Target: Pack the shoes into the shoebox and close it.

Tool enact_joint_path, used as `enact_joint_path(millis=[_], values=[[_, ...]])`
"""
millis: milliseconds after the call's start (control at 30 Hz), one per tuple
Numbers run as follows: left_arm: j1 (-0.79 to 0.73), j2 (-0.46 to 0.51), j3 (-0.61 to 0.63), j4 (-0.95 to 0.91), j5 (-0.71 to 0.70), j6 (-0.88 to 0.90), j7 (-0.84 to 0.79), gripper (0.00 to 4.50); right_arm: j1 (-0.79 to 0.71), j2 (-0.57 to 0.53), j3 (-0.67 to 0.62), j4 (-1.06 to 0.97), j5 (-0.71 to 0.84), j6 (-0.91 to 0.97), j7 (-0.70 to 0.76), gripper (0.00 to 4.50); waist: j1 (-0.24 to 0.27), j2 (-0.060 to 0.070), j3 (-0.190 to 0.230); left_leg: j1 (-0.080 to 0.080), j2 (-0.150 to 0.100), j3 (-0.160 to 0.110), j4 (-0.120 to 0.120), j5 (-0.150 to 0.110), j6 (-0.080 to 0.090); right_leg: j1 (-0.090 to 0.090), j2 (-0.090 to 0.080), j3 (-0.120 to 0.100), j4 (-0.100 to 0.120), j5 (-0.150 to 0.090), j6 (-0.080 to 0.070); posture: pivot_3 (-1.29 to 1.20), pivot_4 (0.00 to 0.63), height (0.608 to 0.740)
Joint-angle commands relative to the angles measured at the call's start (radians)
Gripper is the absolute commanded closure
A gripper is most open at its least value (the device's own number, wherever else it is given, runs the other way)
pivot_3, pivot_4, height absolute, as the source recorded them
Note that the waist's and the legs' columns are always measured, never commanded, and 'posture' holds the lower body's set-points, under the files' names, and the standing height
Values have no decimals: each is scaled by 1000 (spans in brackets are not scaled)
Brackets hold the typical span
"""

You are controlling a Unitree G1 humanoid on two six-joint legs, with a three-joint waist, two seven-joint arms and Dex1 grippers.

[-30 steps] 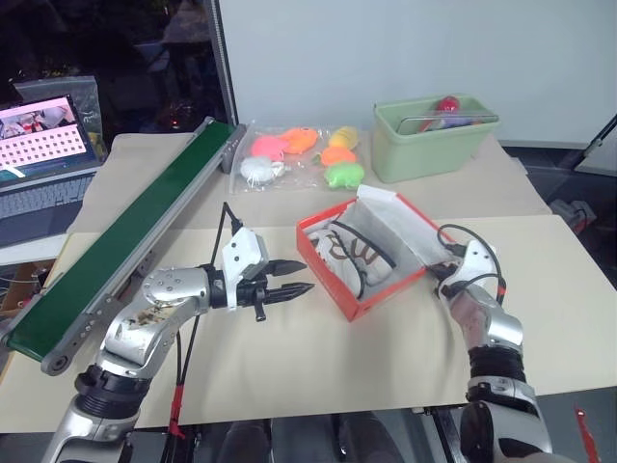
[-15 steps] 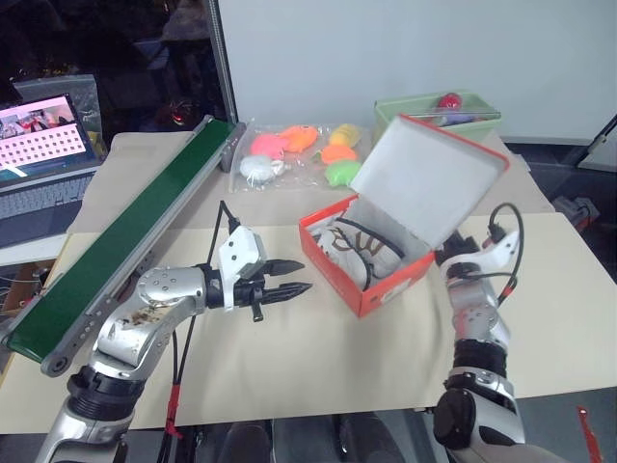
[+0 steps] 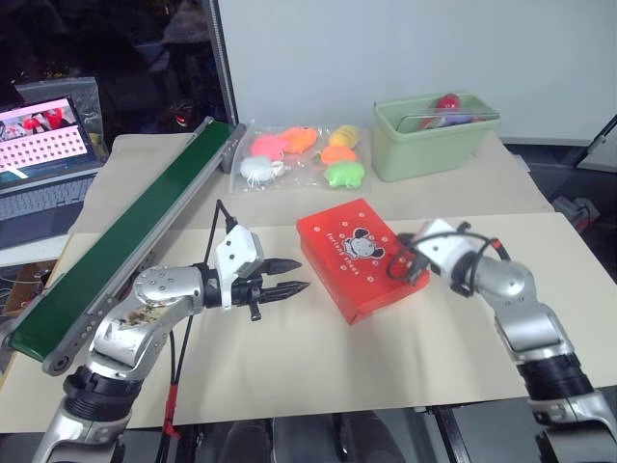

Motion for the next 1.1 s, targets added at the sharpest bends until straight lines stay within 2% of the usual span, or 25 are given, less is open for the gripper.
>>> enact_joint_path(millis=[33,167,300,567,800,933,1100], values=[[-6,-3,7,-29,-3,-5,7,2624,-80,70,15,-54,56,85,8,4457,6,0,0,-1,0,0,0,0,0,0,0,-1,0,0,0,0,150,729],[-11,-8,5,-31,-2,-4,15,2624,-108,118,84,-18,31,124,23,4457,26,0,0,-4,0,-1,0,0,0,-1,-1,-2,-2,0,0,0,150,729],[-9,-8,19,-31,-3,-3,28,2624,-62,90,167,73,-24,135,69,4457,39,0,0,-7,0,-2,0,0,0,-2,-2,-5,-3,0,0,0,150,729],[-2,-7,26,-35,-3,-4,48,2624,-19,89,205,166,-37,144,119,4457,37,-1,-1,-3,0,-2,0,0,0,0,-1,-5,-2,0,0,0,150,729],[22,-21,45,-40,1,-9,99,2624,-23,150,181,113,8,198,105,4457,26,-3,-2,0,0,-2,0,0,0,3,-1,-4,-1,0,0,0,150,729],[30,-99,73,-2,62,-43,243,2624,-58,257,-82,-28,201,396,-29,4457,23,-3,-2,-2,1,-2,0,0,0,0,0,-4,0,0,-1,0,150,729],[36,-171,137,75,120,-58,391,2624,-78,293,-350,-132,350,555,-203,4457,39,-3,-2,-4,-1,-3,0,0,0,-1,-2,-5,0,0,-1,0,150,729]])
